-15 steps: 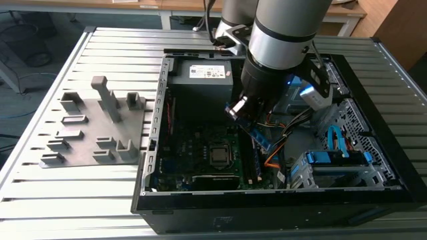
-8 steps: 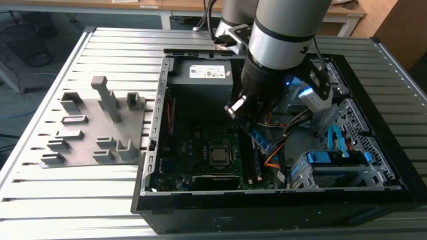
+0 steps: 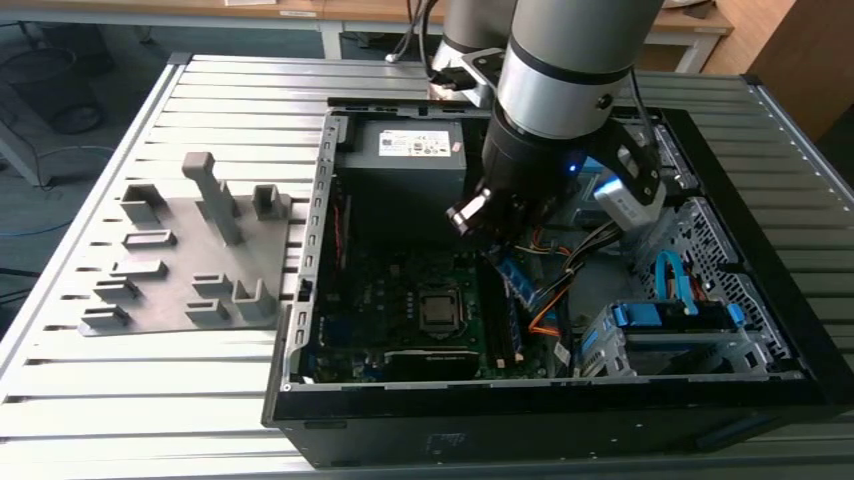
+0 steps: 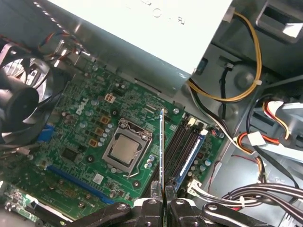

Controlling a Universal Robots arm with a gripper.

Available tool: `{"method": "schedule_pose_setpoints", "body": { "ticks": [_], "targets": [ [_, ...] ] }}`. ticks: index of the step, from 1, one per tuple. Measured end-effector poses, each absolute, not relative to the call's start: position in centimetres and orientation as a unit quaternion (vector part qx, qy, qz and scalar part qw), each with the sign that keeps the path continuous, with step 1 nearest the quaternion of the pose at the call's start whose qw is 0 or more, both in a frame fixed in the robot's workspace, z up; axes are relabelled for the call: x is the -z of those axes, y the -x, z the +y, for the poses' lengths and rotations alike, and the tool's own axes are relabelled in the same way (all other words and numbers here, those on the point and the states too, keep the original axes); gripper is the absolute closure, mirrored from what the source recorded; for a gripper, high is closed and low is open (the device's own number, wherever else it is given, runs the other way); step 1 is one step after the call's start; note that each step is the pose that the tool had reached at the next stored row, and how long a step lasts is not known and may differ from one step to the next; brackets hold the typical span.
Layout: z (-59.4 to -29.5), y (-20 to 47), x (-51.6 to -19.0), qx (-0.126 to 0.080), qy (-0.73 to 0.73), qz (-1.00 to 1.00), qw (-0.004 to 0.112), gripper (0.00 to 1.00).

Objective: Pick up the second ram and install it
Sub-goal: 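Insert the second ram into the second slot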

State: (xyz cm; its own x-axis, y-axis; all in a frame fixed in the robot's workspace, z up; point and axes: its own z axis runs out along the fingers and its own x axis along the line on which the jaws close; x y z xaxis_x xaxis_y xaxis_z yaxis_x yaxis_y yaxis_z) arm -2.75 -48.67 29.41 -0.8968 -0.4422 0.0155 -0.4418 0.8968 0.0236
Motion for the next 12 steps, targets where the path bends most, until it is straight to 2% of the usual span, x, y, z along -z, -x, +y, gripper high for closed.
{"method": "schedule_pose_setpoints", "body": {
  "ticks": [12],
  "targets": [
    [-48.67,2.75,-29.38,0.008,-0.176,-0.984,0.01,0.86]
  ]
}}
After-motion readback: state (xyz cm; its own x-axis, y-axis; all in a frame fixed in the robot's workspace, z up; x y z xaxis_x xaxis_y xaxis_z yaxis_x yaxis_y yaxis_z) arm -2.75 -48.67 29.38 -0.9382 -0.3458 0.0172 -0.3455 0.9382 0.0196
